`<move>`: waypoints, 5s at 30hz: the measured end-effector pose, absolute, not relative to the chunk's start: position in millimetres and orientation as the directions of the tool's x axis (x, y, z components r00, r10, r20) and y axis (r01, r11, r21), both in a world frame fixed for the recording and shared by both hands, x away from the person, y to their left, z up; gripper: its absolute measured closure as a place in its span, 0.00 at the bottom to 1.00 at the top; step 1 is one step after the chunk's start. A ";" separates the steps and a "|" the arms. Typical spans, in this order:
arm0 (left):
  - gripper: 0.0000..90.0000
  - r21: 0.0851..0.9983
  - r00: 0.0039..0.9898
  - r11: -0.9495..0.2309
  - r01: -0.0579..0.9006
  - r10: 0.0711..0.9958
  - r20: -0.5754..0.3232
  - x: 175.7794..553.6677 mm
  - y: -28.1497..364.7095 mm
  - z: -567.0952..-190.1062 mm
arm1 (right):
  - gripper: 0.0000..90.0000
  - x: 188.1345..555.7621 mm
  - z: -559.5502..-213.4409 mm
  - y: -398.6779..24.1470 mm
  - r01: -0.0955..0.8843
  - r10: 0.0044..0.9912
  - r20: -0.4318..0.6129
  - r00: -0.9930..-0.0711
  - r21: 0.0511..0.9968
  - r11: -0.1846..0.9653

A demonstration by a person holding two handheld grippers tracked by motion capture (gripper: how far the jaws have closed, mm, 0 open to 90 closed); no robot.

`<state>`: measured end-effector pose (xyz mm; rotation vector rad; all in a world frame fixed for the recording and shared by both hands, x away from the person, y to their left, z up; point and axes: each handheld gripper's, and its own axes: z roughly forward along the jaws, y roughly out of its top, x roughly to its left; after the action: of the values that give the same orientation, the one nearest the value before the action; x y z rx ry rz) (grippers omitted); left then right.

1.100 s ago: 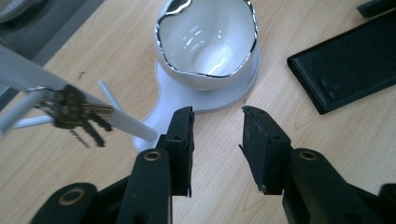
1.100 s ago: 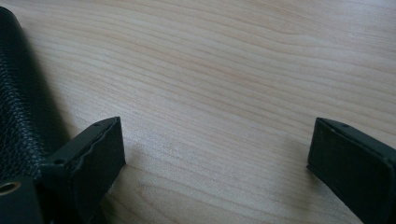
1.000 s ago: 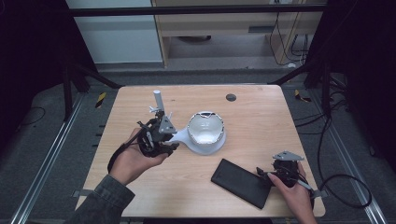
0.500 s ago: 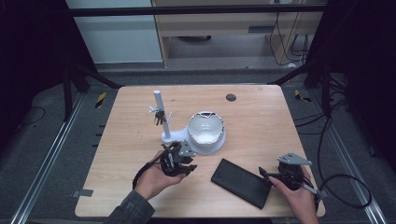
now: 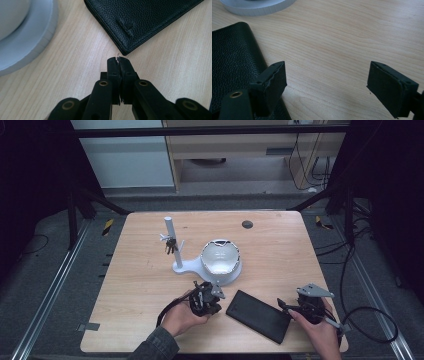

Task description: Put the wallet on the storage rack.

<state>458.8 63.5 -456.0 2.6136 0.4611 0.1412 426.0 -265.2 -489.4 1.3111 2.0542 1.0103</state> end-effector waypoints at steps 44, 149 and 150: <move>1.00 0.584 0.925 -0.732 0.351 0.366 -0.097 469.5 61.1 -459.9 | 0.11 386.7 -460.5 -204.9 0.475 0.809 -0.010 -0.588 0.805 0.355; 0.17 0.673 0.912 -0.663 0.328 0.407 -0.044 485.9 44.1 -422.9 | 0.93 415.5 -437.4 -219.3 0.323 0.688 -0.253 -0.680 0.739 0.591; 0.16 0.671 0.912 -0.665 0.329 0.407 -0.044 485.9 44.0 -422.7 | 0.93 415.0 -437.6 -221.0 0.308 0.687 -0.251 -0.682 0.754 0.581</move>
<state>485.9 44.0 -422.7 2.3521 0.5219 0.1422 415.0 -221.0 -437.6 0.7911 2.2826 0.9468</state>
